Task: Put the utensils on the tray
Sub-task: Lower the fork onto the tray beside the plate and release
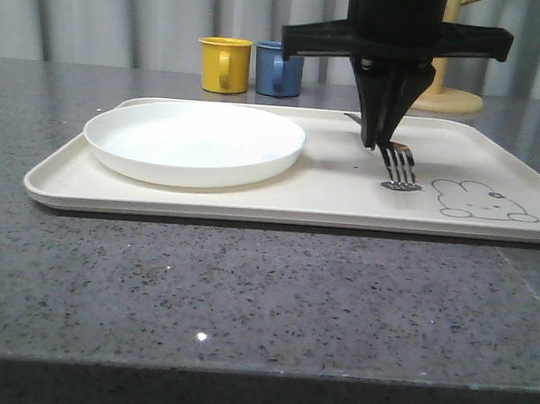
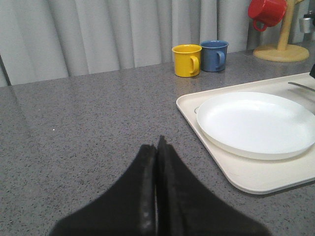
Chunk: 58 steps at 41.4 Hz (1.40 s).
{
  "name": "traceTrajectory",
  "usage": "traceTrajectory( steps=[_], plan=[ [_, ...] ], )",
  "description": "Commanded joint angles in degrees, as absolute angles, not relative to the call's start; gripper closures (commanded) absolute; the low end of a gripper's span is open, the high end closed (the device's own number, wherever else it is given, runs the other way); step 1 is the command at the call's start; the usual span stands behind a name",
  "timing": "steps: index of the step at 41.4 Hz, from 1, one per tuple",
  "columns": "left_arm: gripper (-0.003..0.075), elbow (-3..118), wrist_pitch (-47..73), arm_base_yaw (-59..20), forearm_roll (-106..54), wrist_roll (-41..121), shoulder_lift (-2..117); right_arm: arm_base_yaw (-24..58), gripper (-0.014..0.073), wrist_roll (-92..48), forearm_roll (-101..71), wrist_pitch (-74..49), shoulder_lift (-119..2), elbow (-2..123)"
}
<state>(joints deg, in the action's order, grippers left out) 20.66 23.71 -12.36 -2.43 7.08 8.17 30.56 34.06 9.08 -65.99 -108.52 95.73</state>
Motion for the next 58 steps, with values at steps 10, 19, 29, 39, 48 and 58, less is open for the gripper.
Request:
traceTrajectory(
  steps=[10,19,29,39,48,58],
  plan=[
    [0.0739,22.1,19.2,-12.3,-2.9,6.6,8.8,30.5,0.0619,35.4,7.4,-62.0,-108.5,97.9],
    [0.0739,22.1,19.2,-12.3,-2.9,6.6,8.8,30.5,0.0546,35.4,7.0,-62.4,-109.0,97.9],
    [0.0739,22.1,19.2,-12.3,-2.9,6.6,8.8,30.5,0.0202,35.4,6.0,-61.6,-108.3,97.9],
    [0.0739,22.1,19.2,-12.3,-2.9,6.6,8.8,29.9,0.0139,33.9,8.8,-61.9,-103.2,98.0],
    [0.0739,22.1,19.2,-12.3,-2.9,6.6,8.8,25.1,0.0139,26.9,8.6,-63.3,-97.6,98.0],
    [0.0739,22.1,19.2,-12.3,-2.9,6.6,8.8,14.6,0.0139,17.7,8.6,-68.8,-94.6,98.0]
  ],
)
